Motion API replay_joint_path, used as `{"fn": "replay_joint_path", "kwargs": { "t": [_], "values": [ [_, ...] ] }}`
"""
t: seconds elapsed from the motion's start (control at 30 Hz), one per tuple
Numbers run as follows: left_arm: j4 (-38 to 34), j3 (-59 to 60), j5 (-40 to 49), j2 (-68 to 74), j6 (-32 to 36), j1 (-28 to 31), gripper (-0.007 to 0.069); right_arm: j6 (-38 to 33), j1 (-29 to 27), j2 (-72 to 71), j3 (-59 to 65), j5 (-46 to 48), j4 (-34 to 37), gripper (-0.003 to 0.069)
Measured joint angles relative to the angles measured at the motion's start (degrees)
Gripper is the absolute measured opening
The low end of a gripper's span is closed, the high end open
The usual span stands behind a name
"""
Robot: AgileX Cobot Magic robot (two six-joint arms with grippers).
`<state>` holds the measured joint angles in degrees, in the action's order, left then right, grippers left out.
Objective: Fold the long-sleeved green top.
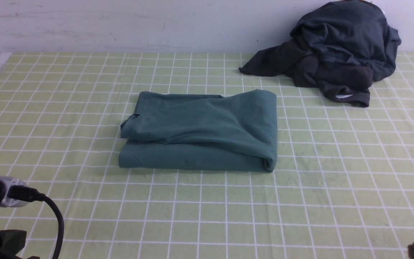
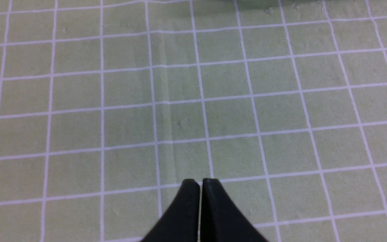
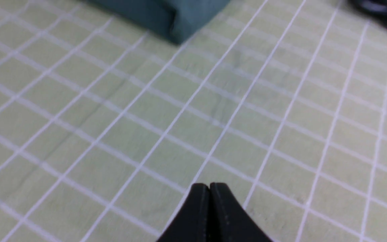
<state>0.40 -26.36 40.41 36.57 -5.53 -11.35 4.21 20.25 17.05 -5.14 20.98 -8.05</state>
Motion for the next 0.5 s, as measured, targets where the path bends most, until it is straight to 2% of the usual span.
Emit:
{"fn": "replay_joint_path", "kwargs": {
  "t": [0.03, 0.07, 0.17, 0.3, 0.4, 0.5],
  "values": [
    [0.00, 0.00, 0.00, 0.00, 0.00, 0.00, -0.0003, 0.00, -3.36, -5.05, 2.23, -2.03, 0.76, -0.0009],
    [0.00, 0.00, 0.00, 0.00, 0.00, 0.00, -0.0003, 0.00, -3.36, -5.05, 2.23, -2.25, 0.76, -0.0009],
    [0.00, 0.00, 0.00, 0.00, 0.00, 0.00, -0.0003, 0.00, -10.81, -14.81, 6.22, -3.99, 3.88, -0.0009],
    [0.00, 0.00, 0.13, -0.02, 0.00, 0.00, -0.0003, 0.00, -18.07, -17.54, 6.62, -3.93, 6.84, -0.0009],
    [0.05, 0.00, 0.14, -0.02, 0.00, 0.00, -0.0003, 0.00, -21.47, -17.66, 6.67, -2.47, 7.48, -0.0009],
    [0.05, 0.00, 0.14, -0.02, 0.00, 0.00, -0.0003, 0.00, -22.49, -17.66, 6.67, -1.80, 7.35, -0.0009]
  ]
}}
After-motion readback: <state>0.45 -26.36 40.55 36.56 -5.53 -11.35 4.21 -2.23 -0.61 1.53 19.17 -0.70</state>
